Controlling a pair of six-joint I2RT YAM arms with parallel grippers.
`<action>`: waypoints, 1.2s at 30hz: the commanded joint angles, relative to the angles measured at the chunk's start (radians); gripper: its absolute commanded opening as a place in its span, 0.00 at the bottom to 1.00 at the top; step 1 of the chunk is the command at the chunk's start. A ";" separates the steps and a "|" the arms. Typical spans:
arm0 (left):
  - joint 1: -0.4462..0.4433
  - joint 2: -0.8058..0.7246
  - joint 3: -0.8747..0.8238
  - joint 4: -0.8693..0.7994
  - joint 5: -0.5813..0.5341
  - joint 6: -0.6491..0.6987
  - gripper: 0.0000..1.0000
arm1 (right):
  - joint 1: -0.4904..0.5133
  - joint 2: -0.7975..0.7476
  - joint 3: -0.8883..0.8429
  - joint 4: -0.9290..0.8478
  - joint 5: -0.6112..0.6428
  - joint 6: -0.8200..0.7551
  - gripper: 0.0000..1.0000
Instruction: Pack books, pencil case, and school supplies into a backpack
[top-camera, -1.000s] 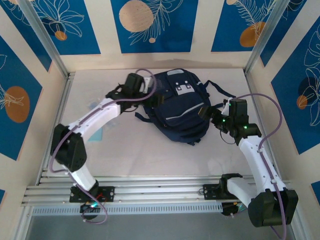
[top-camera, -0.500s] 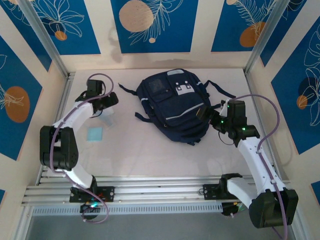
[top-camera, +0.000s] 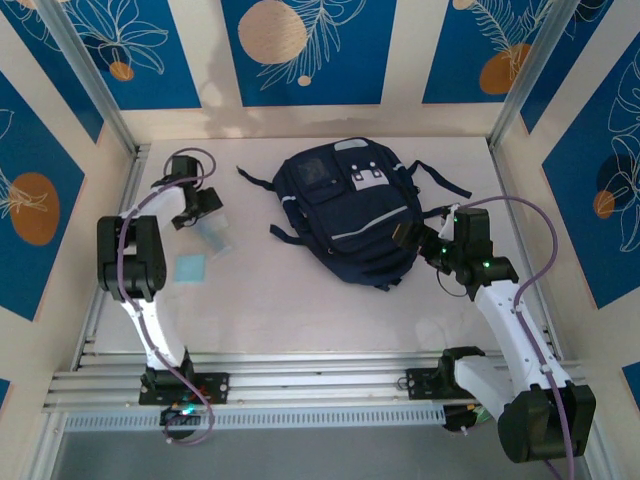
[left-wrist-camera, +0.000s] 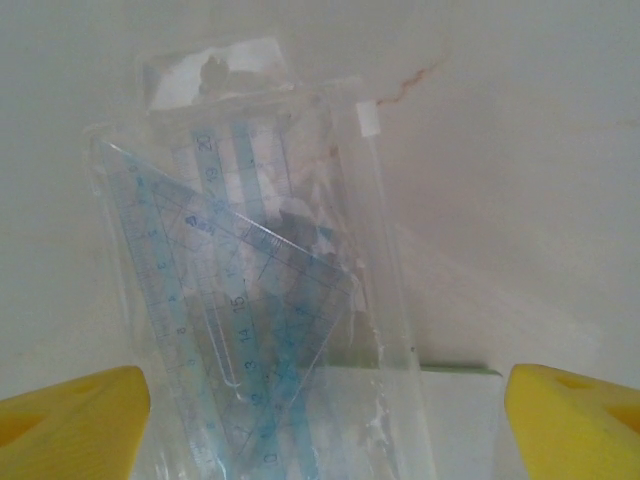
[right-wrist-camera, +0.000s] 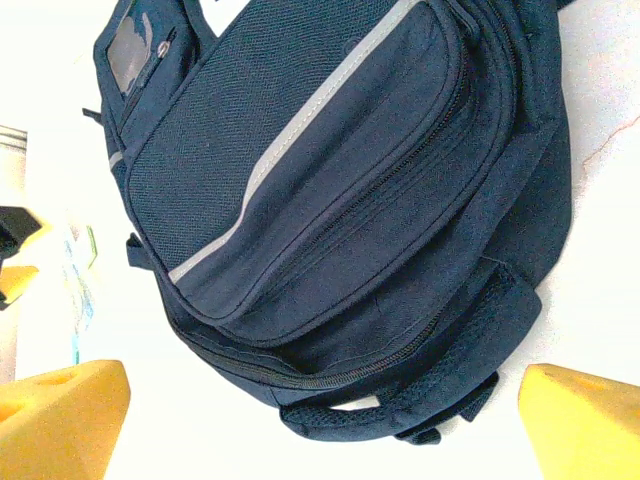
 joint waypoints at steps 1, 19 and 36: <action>0.010 0.041 0.036 -0.064 -0.025 -0.025 0.91 | 0.004 -0.018 -0.014 0.002 0.009 -0.013 0.99; 0.015 0.140 0.081 -0.169 0.013 0.026 0.77 | 0.003 -0.033 -0.030 0.010 0.027 -0.010 1.00; 0.015 0.001 0.026 -0.107 0.079 0.043 0.34 | 0.001 -0.042 -0.029 0.032 0.017 0.004 0.99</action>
